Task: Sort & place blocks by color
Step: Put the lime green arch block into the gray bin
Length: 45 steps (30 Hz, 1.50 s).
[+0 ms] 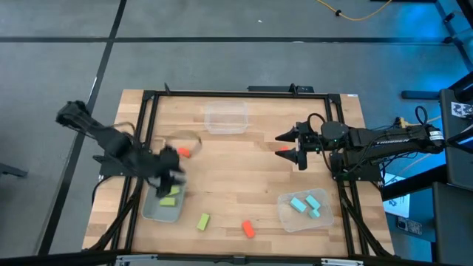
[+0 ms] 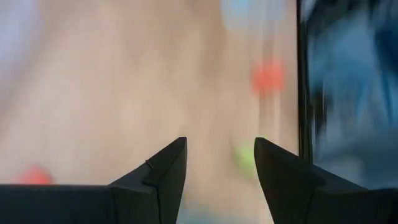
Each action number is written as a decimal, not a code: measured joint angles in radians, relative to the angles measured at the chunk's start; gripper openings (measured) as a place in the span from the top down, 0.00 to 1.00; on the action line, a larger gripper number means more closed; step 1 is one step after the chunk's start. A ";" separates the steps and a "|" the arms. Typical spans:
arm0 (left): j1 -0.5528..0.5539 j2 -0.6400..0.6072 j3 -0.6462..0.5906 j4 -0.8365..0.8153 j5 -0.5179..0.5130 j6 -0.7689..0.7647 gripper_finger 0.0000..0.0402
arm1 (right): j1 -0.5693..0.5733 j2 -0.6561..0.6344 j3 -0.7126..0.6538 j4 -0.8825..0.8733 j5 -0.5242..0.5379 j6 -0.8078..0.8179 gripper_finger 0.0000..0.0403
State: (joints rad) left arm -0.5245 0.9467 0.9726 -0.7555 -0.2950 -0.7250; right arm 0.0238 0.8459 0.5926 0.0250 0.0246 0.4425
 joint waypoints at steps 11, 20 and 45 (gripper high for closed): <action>0.319 -0.076 -0.014 0.488 -0.033 0.409 0.55 | 0.000 0.000 0.000 0.007 0.000 0.025 0.15; 0.483 -0.026 -0.320 1.162 0.233 0.309 0.55 | 0.000 0.000 0.000 0.012 0.000 0.024 0.15; 0.491 0.005 -0.465 1.396 0.230 0.315 0.56 | 0.000 0.000 0.000 0.008 0.000 0.023 0.15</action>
State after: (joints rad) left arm -0.0330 0.9520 0.5076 0.6403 -0.0650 -0.4095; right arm 0.0238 0.8455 0.5926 0.0330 0.0250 0.4656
